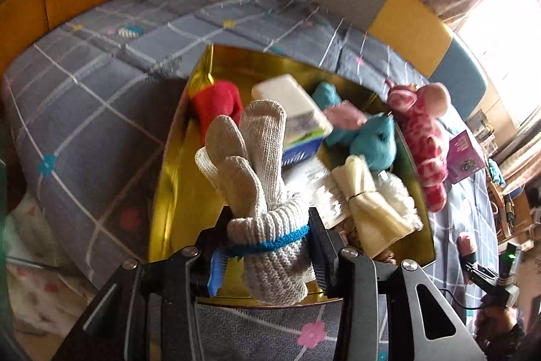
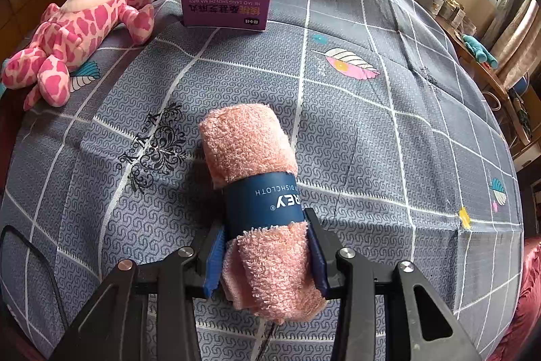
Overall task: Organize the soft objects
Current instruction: 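Carry the white socks into the gold tray and release with the left gripper, then carry the pink towel roll into the tray and release with the right gripper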
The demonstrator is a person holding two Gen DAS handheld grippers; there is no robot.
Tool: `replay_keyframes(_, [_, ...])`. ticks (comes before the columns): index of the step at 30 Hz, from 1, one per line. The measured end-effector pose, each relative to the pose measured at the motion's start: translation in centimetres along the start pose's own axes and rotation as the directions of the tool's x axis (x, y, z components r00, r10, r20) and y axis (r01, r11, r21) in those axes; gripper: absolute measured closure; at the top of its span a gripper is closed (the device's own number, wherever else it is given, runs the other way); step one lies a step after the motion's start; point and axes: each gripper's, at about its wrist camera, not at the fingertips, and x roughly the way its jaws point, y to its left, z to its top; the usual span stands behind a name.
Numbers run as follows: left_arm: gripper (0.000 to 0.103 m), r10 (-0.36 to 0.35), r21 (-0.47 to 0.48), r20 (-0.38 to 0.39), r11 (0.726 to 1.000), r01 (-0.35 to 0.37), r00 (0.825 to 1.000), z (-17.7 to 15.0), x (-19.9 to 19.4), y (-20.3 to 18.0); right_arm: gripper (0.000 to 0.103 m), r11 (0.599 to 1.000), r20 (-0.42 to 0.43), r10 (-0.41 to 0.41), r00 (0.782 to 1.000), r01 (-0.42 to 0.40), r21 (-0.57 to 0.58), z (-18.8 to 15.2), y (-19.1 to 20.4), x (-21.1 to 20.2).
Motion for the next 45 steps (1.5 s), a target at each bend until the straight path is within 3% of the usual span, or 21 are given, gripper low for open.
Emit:
replay_keyframes(6, [0.049, 0.064, -0.008, -0.008, 0.998, -0.064, 0.998, -0.6, 1.0, 0.4, 0.061, 1.0, -0.001, 0.003, 1.0, -0.003, 0.004, 0.0, -0.1, 0.0])
replay_keyframes(17, [0.049, 0.157, 0.083, 0.084, 0.983, -0.164, 0.984, -1.6, -0.4, -0.6, 0.061, 1.0, 0.0, -0.006, 1.0, 0.006, 0.0, -0.1, -0.1, 0.0])
replay_keyframes(30, [0.049, 0.135, 0.171, 0.169, 0.972, -0.164, 0.976, -2.3, -2.8, -3.5, 0.062, 1.0, 0.002, -0.018, 1.0, 0.018, 0.005, -0.3, 0.1, -0.2])
replay_keyframes(45, [0.049, 0.102, 0.204, 0.177, 0.969, -0.138, 0.979, -3.3, -3.6, -4.8, 0.065, 0.998, -0.025, -0.04, 0.999, 0.041, 0.045, -0.2, 0.1, -0.2])
